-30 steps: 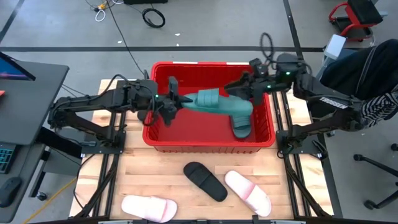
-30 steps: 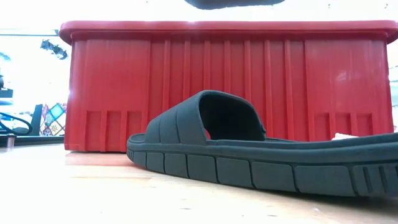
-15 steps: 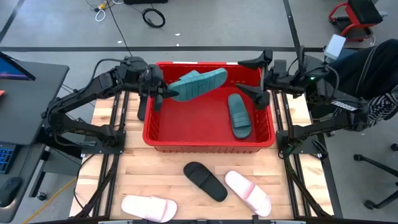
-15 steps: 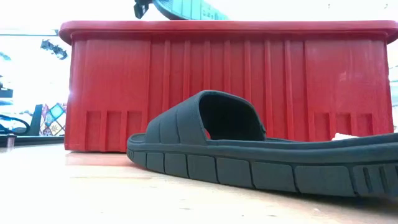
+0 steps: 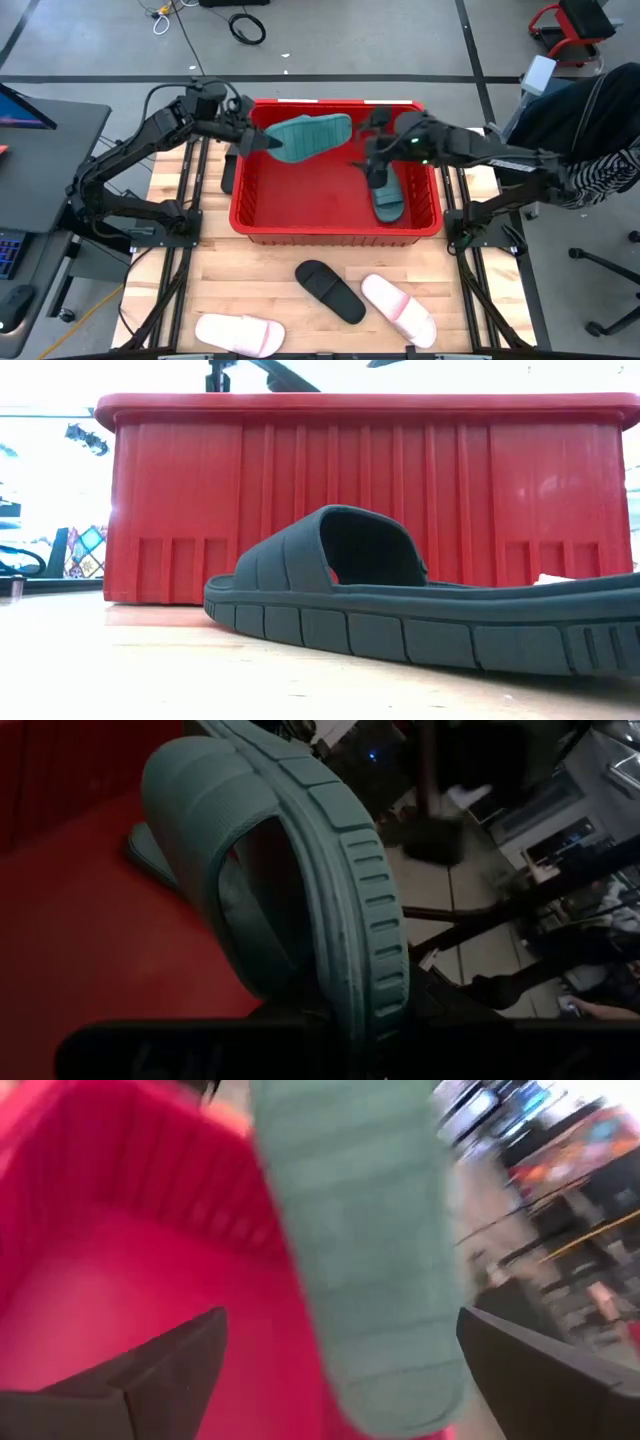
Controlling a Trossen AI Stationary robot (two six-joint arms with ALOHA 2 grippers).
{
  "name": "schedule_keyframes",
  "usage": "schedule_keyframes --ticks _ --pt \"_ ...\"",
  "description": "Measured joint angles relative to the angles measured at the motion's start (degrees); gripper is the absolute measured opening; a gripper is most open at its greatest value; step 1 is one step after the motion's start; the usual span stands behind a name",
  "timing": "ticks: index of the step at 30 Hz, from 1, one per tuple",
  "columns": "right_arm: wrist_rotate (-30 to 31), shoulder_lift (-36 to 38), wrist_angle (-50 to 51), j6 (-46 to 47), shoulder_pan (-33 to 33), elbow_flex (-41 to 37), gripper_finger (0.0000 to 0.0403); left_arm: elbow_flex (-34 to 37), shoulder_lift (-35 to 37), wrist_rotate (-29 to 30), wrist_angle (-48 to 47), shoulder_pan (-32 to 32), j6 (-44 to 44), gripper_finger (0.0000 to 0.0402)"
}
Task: Pick and place slides into bin
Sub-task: Put the green slides into the red bin
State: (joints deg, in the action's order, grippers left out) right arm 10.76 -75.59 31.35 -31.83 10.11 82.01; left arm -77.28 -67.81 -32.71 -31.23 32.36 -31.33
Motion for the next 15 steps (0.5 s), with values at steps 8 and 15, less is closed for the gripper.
schedule_keyframes --ticks 8,15 --pt "6.5 -2.3 2.8 -4.5 1.7 0.0 0.04 0.0 0.0 -0.1 0.1 -1.9 -1.4 0.0045" --pt "2.6 -2.6 2.9 -8.2 3.0 0.0 0.04 0.0 0.0 -0.1 2.5 -4.2 -2.2 0.0044"
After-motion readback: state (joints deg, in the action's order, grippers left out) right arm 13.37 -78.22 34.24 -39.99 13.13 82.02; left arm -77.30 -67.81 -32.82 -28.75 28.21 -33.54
